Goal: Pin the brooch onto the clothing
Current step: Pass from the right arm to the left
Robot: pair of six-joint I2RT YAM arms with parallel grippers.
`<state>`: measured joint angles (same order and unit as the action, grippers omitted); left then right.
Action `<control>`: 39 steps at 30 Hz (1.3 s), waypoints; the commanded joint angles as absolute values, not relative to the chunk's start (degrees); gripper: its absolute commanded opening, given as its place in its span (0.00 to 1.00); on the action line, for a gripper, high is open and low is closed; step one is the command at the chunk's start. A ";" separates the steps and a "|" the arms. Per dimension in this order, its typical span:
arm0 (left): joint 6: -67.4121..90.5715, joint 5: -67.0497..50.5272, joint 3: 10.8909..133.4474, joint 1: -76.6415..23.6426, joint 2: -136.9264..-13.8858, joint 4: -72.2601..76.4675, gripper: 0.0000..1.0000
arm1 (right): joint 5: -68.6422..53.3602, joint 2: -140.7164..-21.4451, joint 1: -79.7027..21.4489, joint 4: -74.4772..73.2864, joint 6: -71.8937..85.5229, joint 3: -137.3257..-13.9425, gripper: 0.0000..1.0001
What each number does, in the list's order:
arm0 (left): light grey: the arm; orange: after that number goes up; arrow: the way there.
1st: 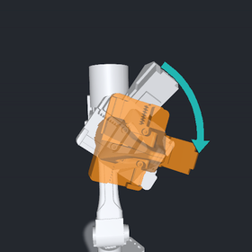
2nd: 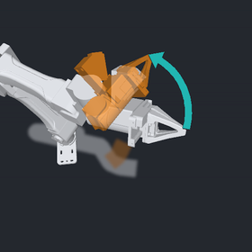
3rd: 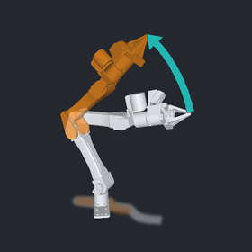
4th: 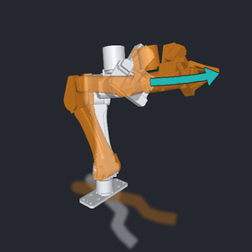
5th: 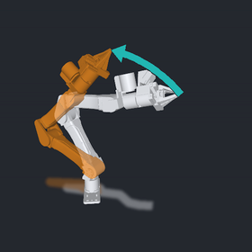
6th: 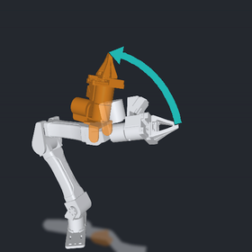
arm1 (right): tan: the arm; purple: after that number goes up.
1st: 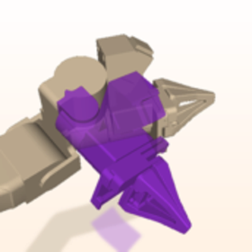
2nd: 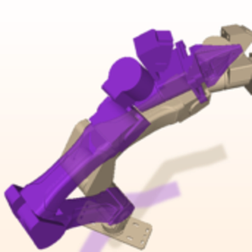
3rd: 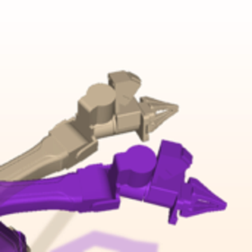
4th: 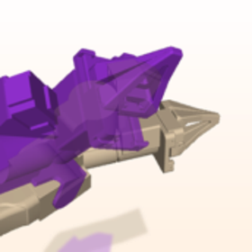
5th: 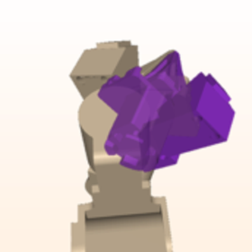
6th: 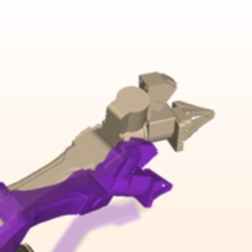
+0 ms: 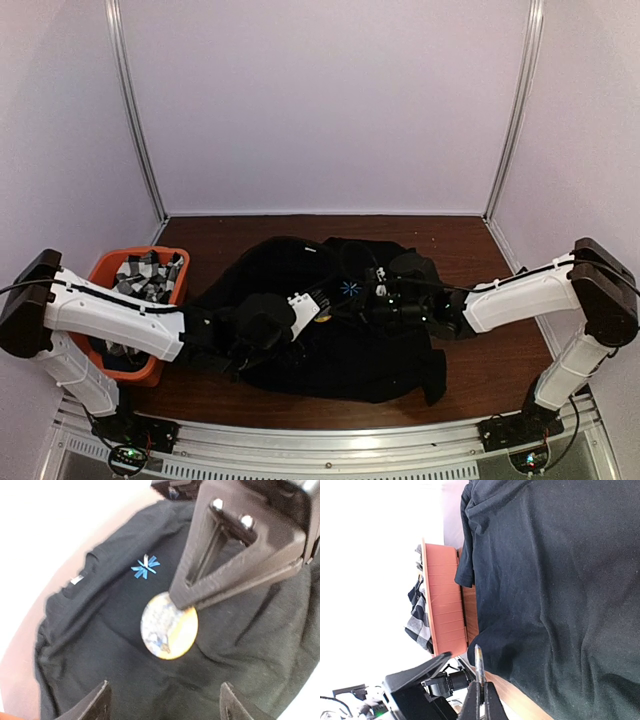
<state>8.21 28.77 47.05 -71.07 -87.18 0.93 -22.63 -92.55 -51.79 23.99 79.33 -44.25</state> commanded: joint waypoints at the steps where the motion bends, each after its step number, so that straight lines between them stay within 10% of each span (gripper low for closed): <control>1: 2.62 39.23 46.13 -72.83 -88.11 8.29 0.75 | -21.19 -91.67 -52.57 25.16 80.93 -42.85 0.00; 39: -15.32 47.34 42.43 -76.99 -94.86 28.27 0.67 | -21.87 -94.03 -56.58 26.76 82.70 -42.78 0.00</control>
<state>-14.37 46.72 41.56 -76.73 -94.19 24.80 -22.20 -92.71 -55.61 27.18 82.81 -42.26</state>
